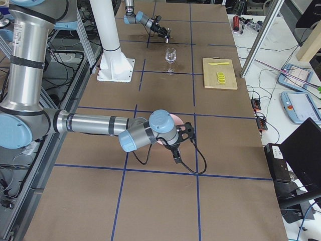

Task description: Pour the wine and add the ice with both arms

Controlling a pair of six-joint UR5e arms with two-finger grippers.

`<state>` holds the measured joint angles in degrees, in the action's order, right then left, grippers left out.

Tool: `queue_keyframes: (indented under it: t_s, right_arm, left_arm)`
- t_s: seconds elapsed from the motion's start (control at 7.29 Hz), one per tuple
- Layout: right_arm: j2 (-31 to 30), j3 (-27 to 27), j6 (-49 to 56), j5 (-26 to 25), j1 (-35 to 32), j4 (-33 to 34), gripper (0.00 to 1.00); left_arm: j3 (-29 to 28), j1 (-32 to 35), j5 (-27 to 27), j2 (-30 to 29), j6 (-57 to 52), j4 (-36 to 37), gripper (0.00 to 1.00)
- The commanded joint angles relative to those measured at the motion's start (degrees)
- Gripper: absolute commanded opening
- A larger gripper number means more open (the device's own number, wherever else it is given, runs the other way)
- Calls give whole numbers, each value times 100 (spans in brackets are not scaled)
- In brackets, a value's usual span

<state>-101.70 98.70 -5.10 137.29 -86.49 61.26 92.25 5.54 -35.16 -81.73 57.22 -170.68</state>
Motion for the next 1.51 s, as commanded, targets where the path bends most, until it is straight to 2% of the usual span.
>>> queue_keyframes:
  t_s: [0.0,0.14,0.55,0.69,1.37]
  right_arm:
    - [1,0,0,0,0,0,100]
    - [1,0,0,0,0,0,100]
    - [1,0,0,0,0,0,100]
    - [1,0,0,0,0,0,100]
    - [9,0,0,0,0,0,100]
  left_arm:
    - [-5,-9,9,-1,0,0,14]
    - [-5,-9,9,-1,0,0,22]
    - [-5,-9,9,-1,-9,0,60]
    - [3,-9,1,-1,-9,0,98]
    - [30,0,535,-1,-18,-360,100]
